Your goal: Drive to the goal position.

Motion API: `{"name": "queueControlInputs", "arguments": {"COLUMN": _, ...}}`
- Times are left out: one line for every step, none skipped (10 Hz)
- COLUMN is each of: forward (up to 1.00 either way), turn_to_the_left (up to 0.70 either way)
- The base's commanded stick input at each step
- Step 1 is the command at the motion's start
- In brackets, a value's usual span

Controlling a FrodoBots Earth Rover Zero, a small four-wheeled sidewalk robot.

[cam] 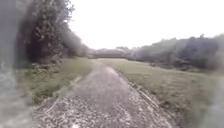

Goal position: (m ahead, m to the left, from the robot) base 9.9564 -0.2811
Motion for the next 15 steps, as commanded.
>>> {"name": "queueControlInputs", "arguments": {"forward": 0.85, "turn_to_the_left": 0.26}}
{"name": "queueControlInputs", "arguments": {"forward": 0.85, "turn_to_the_left": 0.29}}
{"name": "queueControlInputs", "arguments": {"forward": 0.85, "turn_to_the_left": 0.29}}
{"name": "queueControlInputs", "arguments": {"forward": 0.85, "turn_to_the_left": 0.29}}
{"name": "queueControlInputs", "arguments": {"forward": 0.85, "turn_to_the_left": 0.29}}
{"name": "queueControlInputs", "arguments": {"forward": 0.85, "turn_to_the_left": 0.21}}
{"name": "queueControlInputs", "arguments": {"forward": 0.85, "turn_to_the_left": 0.11}}
{"name": "queueControlInputs", "arguments": {"forward": 0.85, "turn_to_the_left": 0.01}}
{"name": "queueControlInputs", "arguments": {"forward": 0.85, "turn_to_the_left": 0.01}}
{"name": "queueControlInputs", "arguments": {"forward": 0.85, "turn_to_the_left": 0.01}}
{"name": "queueControlInputs", "arguments": {"forward": 0.85, "turn_to_the_left": 0.01}}
{"name": "queueControlInputs", "arguments": {"forward": 0.85, "turn_to_the_left": 0.01}}
{"name": "queueControlInputs", "arguments": {"forward": 0.85, "turn_to_the_left": 0.01}}
{"name": "queueControlInputs", "arguments": {"forward": 0.85, "turn_to_the_left": 0.01}}
{"name": "queueControlInputs", "arguments": {"forward": 0.85, "turn_to_the_left": 0.01}}
